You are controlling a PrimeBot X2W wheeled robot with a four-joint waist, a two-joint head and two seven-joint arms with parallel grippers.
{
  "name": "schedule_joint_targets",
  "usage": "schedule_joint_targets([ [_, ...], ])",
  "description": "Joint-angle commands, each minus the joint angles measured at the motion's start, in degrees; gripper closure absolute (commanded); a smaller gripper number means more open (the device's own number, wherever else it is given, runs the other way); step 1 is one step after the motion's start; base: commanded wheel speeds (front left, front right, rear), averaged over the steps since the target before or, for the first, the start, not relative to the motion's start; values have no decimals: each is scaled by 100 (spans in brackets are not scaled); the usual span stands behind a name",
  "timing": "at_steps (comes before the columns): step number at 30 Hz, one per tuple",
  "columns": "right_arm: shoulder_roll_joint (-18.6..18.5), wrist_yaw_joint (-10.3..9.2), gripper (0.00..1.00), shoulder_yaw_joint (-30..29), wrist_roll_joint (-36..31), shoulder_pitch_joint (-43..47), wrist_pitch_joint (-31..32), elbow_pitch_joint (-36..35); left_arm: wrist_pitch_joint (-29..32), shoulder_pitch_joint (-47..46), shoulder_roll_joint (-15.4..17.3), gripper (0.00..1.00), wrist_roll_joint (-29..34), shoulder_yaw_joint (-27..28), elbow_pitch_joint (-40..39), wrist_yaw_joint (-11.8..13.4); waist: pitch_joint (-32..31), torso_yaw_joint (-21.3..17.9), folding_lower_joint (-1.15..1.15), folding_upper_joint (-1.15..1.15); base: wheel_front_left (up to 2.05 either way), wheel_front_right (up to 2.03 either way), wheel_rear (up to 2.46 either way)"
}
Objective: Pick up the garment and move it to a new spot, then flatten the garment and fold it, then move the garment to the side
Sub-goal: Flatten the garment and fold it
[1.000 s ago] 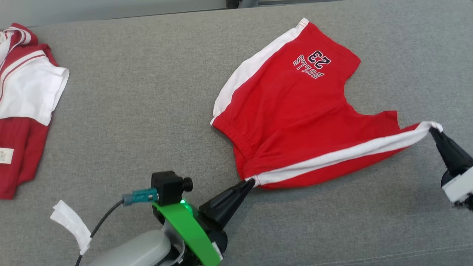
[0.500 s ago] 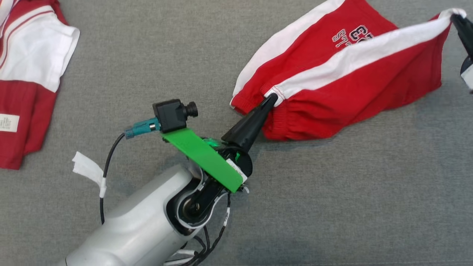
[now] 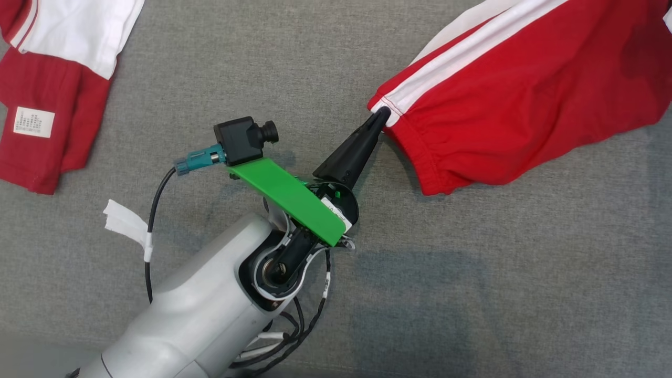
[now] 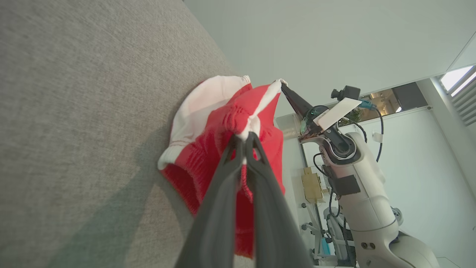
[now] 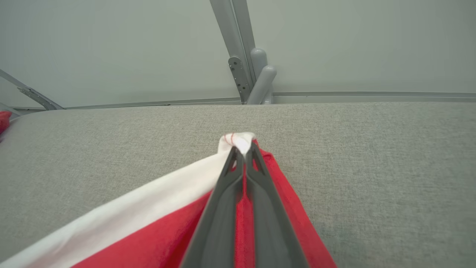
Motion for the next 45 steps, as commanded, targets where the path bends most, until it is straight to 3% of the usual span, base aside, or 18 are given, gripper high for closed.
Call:
schedule_joint_targets([
  [1,-14,0,100,83,-82,-169,-56,149,-29,-104,-47,100,131,35,68,-14,221,226,0,0,0,0,0],
  [5,27,0,100,306,-171,-380,-117,384,-70,-126,-119,100,198,69,225,-14,293,285,0,0,0,0,0],
  [7,43,0,97,470,-253,-476,-167,488,-75,-135,-122,85,206,90,309,-14,329,284,0,0,0,0,0],
  [8,60,0,90,546,-275,-520,-206,542,-75,-141,-123,80,226,88,344,-14,341,282,0,0,0,0,0],
  [9,81,0,73,604,-280,-563,-228,593,-76,-141,-133,65,227,90,378,-13,350,280,0,0,0,0,0],
  [10,96,0,51,652,-273,-599,-262,643,-73,-135,-148,29,202,95,413,-11,353,278,0,0,0,0,0],
  [11,109,0,0,712,-272,-633,-302,685,-88,-149,-154,0,228,102,456,-6,346,273,0,0,0,0,0],
  [17,259,0,0,637,199,-499,-704,956,-266,-48,-140,0,625,64,861,-1,90,184,0,0,0,0,0],
  [20,236,0,0,606,536,-240,-889,854,-370,-11,-2,0,1245,45,1180,-1,-88,120,0,0,0,0,0],
  [24,-24,0,0,624,970,336,-1049,594,-399,271,-158,0,2853,857,1360,375,-307,84,0,0,0,0,0],
  [29,-377,0,0,665,1233,1088,-1255,383,-395,1339,-497,0,5025,2052,579,1014,-514,73,0,0,0,0,0],
  [32,-534,0,0,711,1173,1375,-1369,440,-396,2017,-677,0,6108,2324,56,1221,-586,112,0,0,0,0,0],
  [39,-642,0,0,631,1006,1345,-1357,953,-396,2886,-974,0,7229,2405,-462,1081,-568,401,0,0,0,0,0],
  [45,-582,0,0,583,680,962,-1124,1685,-396,3005,-1035,0,7526,2426,-567,1054,-501,657,0,0,0,0,0],
])
